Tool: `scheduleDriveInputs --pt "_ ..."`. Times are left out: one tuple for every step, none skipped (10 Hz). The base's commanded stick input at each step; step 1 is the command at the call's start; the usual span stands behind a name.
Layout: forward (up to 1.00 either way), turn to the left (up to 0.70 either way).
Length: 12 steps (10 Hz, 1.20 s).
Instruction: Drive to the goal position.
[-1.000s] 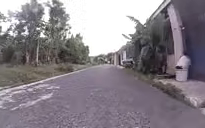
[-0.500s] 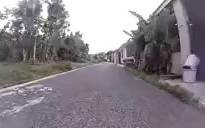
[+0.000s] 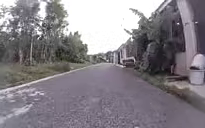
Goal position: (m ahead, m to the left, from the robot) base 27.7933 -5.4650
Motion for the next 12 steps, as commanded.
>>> scheduleDriveInputs --pt "0.7 0.0" --pt "0.7 0.0" --pt "0.7 0.0" --pt "0.7 0.0" --pt "0.7 0.0" --pt "0.7 0.0" --pt "0.7 0.0" --pt "0.7 0.0" --pt "0.7 0.0" --pt "0.7 0.0" --pt "0.7 0.0" --pt "0.7 0.0"
